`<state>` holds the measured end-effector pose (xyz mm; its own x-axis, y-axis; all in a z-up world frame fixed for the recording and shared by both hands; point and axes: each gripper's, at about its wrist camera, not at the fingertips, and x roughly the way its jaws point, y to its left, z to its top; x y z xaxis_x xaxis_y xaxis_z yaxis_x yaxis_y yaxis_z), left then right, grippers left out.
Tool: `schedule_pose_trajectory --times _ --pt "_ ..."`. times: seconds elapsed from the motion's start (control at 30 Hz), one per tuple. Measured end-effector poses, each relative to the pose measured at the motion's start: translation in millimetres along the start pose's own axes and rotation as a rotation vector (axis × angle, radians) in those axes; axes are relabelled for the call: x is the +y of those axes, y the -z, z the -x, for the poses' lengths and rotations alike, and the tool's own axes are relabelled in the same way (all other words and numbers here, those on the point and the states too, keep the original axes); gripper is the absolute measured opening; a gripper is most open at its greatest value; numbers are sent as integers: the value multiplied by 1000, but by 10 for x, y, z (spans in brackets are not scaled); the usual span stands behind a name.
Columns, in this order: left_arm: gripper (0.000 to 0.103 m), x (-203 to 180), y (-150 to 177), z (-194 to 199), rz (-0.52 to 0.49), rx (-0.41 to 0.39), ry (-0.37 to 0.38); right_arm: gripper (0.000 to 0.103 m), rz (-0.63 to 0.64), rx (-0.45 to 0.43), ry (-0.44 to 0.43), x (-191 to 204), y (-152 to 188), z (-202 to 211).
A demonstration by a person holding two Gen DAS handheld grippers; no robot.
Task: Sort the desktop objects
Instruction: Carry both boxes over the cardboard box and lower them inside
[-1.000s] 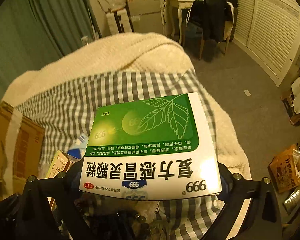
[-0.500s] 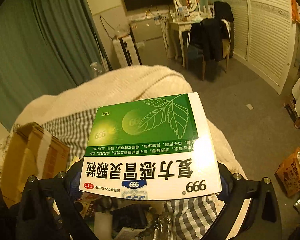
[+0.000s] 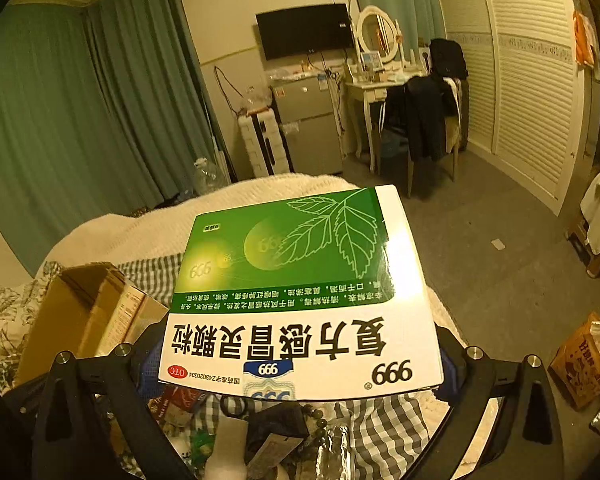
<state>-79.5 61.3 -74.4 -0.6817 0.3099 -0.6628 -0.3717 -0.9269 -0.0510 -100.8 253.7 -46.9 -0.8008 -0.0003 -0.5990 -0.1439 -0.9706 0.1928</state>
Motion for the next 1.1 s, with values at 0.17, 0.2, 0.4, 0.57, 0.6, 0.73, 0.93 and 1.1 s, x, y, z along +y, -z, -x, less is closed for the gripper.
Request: schedule_pose_trajectory --times 0.17,0.2,0.4,0.57,0.6,0.73,0.93,1.1 --pt "31 45 -98 322 10 -64 -20 100 20 -49 1 89 -24 217" --pt "31 66 -109 389 12 -78 -23 100 22 -60 -3 116 -26 266" --pt "31 163 -146 714 -3 -153 -44 100 36 -103 -60 301 29 493" --pt "31 276 -177 903 -34 -205 -57 100 58 -143 -93 527 47 657" --pt "31 305 -190 933 -37 -216 -53 100 62 -152 -92 569 54 680" --pt "31 437 -237 1057 -43 -261 -44 100 56 -187 -100 673 39 777" --pt "31 692 -200 1165 -15 -294 -28 100 60 -225 -90 836 20 814" --pt "31 985 -173 1223 23 -311 -61 100 72 -255 -110 1034 53 859"
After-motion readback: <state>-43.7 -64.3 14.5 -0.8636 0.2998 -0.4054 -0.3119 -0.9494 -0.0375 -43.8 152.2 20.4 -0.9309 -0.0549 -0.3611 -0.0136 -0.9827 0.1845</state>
